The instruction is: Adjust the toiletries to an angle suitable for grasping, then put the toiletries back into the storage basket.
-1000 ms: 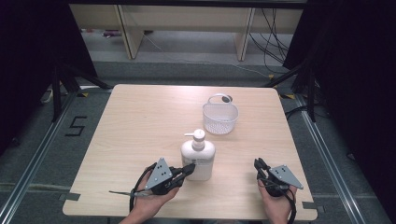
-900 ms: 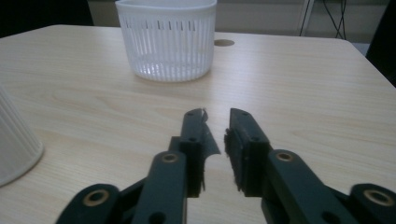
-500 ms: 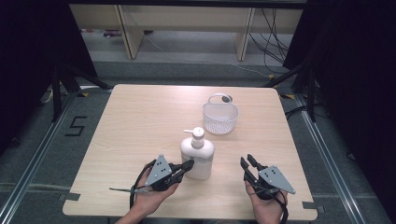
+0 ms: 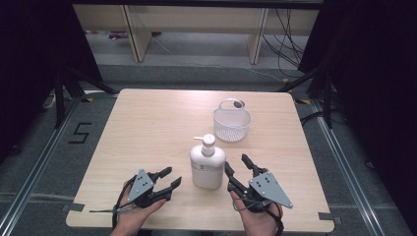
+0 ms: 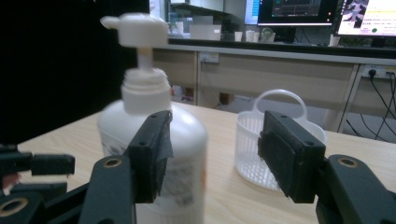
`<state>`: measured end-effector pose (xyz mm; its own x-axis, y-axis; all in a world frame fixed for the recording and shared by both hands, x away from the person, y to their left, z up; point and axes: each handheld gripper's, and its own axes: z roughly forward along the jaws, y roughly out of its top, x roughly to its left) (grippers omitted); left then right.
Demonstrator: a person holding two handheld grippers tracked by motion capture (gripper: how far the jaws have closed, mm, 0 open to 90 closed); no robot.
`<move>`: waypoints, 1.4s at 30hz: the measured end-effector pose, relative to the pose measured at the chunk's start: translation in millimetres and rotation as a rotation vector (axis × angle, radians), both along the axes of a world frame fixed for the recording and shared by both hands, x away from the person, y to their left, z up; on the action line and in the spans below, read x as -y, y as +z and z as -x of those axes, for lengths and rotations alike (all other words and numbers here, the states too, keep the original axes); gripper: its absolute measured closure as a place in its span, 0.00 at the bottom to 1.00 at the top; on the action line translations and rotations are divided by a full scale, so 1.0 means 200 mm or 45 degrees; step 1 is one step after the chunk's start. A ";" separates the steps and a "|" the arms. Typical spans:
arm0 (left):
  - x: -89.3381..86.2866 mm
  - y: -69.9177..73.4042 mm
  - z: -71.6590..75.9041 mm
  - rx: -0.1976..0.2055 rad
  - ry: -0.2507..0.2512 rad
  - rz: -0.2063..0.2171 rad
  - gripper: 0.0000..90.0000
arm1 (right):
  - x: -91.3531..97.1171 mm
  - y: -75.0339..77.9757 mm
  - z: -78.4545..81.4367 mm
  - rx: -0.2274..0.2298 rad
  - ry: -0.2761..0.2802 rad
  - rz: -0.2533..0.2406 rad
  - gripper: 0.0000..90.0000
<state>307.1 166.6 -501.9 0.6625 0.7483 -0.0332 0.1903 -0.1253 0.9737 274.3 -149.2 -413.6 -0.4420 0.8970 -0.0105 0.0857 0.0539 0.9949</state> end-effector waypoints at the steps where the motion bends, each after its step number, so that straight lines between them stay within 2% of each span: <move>1: -0.02 -0.01 0.00 0.001 0.022 -0.006 0.50 | -0.02 0.01 0.00 -0.013 -0.003 -0.010 0.48; 2: -0.04 -0.03 -0.01 0.010 0.039 -0.008 0.48 | -0.05 0.02 0.00 -0.019 0.001 -0.036 0.48; 4: -0.07 -0.05 -0.02 -0.006 0.101 -0.026 0.44 | -0.09 0.04 -0.01 -0.004 -0.006 -0.023 0.48; 6: -0.08 -0.08 -0.03 0.015 0.144 -0.048 0.41 | -0.14 0.06 -0.03 -0.017 -0.017 -0.040 0.48; 7: -0.08 -0.08 -0.03 0.015 0.144 -0.048 0.40 | -0.14 0.06 -0.03 -0.017 -0.017 -0.040 0.48; 8: -0.08 -0.09 -0.04 0.024 0.141 -0.048 0.40 | -0.15 0.06 -0.04 -0.005 -0.029 -0.008 0.48; 9: -0.08 -0.09 -0.04 0.024 0.147 -0.043 0.40 | -0.17 0.06 -0.05 -0.025 -0.038 -0.024 0.48; 10: -0.08 -0.10 -0.04 0.031 0.151 -0.047 0.40 | -0.17 0.06 -0.05 -0.025 -0.038 -0.024 0.48; 11: -0.08 -0.10 -0.04 0.033 0.162 -0.044 0.40 | -0.17 0.07 -0.06 0.001 -0.040 -0.010 0.48; 12: -0.08 -0.10 -0.04 0.059 0.163 -0.053 0.40 | -0.18 0.07 -0.06 -0.027 -0.044 -0.041 0.48; 15: -0.08 -0.11 -0.04 0.079 0.164 -0.049 0.40 | -0.19 0.07 -0.06 -0.024 -0.051 -0.039 0.48; 17: -0.08 -0.10 -0.03 0.079 0.173 -0.054 0.40 | -0.19 0.07 -0.06 -0.038 -0.047 -0.050 0.47; 20: -0.09 -0.11 -0.04 0.081 0.185 -0.015 0.40 | -0.19 0.07 -0.06 -0.035 -0.066 -0.029 0.47; 22: -0.10 -0.10 -0.04 0.066 0.197 -0.018 0.40 | -0.20 0.07 -0.06 -0.057 -0.050 -0.049 0.46; 28: -0.10 -0.11 -0.04 0.058 0.207 -0.006 0.40 | -0.22 0.10 -0.07 -0.014 -0.060 -0.035 0.45; 29: -0.10 -0.11 -0.04 0.058 0.209 -0.003 0.40 | -0.23 0.11 -0.06 -0.031 -0.067 -0.047 0.45; 30: -0.10 -0.11 -0.04 0.057 0.210 -0.002 0.40 | -0.23 0.11 -0.07 -0.008 -0.064 -0.033 0.45; 31: -0.10 -0.11 -0.04 0.055 0.213 0.000 0.40 | -0.24 0.11 -0.07 -0.028 -0.060 -0.047 0.46; 33: -0.10 -0.11 -0.04 0.060 0.211 -0.006 0.40 | -0.25 0.11 -0.08 -0.032 -0.075 -0.030 0.46; 38: -0.09 -0.10 -0.04 0.052 0.200 -0.030 0.40 | -0.29 0.11 -0.07 -0.038 -0.088 -0.027 0.51; 39: -0.09 -0.10 -0.04 0.052 0.207 -0.017 0.40 | -0.31 0.11 -0.08 -0.029 -0.102 0.006 0.53; 41: -0.10 -0.11 -0.04 0.053 0.208 -0.014 0.40 | -0.32 0.11 -0.09 -0.035 -0.096 -0.014 0.54; 42: -0.10 -0.10 -0.04 0.053 0.208 -0.014 0.40 | -0.33 0.11 -0.09 -0.053 -0.114 -0.030 0.57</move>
<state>315.0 185.8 -522.9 0.5325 0.8465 0.0009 0.1683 -0.1070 0.9799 292.8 -84.1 -391.7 -0.3594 0.9328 0.0275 0.1303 0.0209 0.9912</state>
